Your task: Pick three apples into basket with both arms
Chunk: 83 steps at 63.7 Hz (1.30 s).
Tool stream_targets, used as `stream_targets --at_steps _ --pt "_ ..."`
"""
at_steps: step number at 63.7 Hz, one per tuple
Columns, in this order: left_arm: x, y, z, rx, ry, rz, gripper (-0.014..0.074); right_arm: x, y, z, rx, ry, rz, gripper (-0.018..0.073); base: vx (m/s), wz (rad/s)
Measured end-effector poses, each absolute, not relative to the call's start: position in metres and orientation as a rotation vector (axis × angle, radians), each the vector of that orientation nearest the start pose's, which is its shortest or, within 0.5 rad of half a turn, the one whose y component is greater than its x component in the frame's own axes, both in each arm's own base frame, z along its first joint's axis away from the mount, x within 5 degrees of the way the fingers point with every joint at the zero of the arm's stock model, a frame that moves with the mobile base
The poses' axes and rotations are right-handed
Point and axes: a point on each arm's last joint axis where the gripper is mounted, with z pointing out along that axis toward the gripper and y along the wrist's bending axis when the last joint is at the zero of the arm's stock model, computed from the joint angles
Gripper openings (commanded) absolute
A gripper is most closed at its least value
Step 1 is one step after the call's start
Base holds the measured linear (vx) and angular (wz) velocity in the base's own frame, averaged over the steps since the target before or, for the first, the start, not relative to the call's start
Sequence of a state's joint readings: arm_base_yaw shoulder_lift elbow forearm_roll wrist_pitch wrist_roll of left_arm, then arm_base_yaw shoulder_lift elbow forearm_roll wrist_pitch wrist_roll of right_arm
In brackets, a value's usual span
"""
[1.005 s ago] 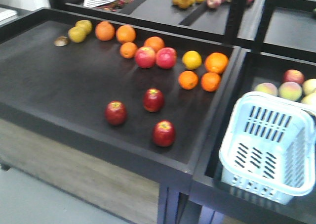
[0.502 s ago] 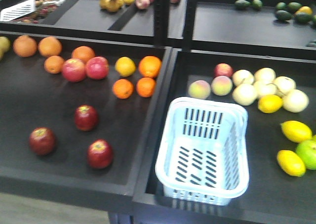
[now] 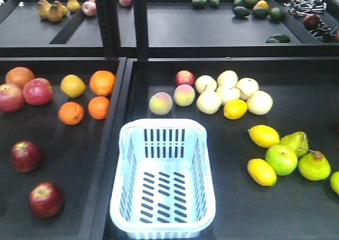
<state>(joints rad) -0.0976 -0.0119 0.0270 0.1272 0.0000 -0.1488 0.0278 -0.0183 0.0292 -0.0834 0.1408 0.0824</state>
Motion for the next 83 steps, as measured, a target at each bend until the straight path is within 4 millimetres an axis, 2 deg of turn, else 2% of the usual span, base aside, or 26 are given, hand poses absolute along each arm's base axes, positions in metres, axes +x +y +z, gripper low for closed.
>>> stream_targets --at_steps 83 --pt "0.0562 -0.0055 0.2047 0.057 1.498 -0.096 -0.0006 0.0561 0.0005 0.1916 -0.014 1.635 0.012 -0.0009 0.05 -0.03"
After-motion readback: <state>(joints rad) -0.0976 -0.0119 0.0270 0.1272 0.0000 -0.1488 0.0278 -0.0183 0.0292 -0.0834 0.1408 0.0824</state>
